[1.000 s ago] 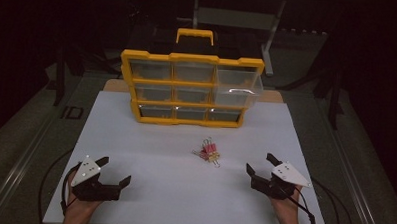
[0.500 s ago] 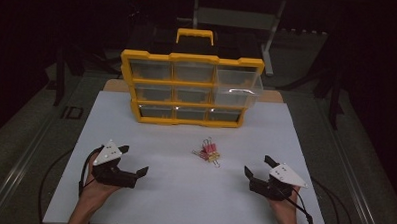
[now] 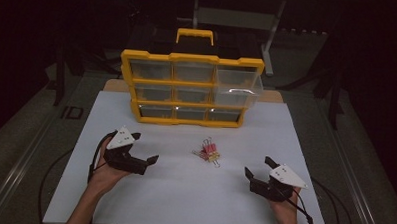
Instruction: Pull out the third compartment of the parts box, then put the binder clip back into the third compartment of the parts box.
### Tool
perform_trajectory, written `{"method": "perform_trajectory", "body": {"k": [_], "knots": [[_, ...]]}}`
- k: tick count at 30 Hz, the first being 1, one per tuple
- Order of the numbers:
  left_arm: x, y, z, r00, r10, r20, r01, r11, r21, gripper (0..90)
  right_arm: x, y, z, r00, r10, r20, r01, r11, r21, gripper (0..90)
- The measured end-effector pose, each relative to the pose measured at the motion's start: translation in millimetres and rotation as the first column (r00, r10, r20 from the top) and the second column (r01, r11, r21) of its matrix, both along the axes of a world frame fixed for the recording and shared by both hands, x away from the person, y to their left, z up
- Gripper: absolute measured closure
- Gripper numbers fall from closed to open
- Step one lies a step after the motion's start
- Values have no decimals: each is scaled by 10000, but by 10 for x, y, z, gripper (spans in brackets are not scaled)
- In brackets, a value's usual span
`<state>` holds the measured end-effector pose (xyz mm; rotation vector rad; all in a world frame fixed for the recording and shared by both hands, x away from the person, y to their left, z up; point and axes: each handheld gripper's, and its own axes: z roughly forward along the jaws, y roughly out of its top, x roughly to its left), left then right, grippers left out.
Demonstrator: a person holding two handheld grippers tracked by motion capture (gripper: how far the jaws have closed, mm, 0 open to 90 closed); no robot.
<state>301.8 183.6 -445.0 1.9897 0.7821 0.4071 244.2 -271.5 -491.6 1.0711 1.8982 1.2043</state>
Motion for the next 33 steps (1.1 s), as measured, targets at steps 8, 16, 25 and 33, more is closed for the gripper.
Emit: {"method": "perform_trajectory", "body": {"k": [8, 16, 25, 33], "knots": [[131, -63, 80, 9999, -2, 113, 2, 10000, -4, 11, 6, 3, -4, 9998, 165, -112, -164, 9999, 51, 185], [230, -169, 125, 9998, -191, 114, 189, 9997, 178, 11, 15, -3, -9, 9998, 175, -132, -174, 9998, 65, 184], [313, -257, 140, 9995, -317, 69, 317, 9995, 96, 22, 15, -20, -4, 9997, 203, -123, -201, 9996, 200, 183], [402, -348, 150, 9986, -529, 3, 529, 9985, 107, 28, 13, -27, -6, 9997, 220, -102, -217, 9995, 229, 184]]}}
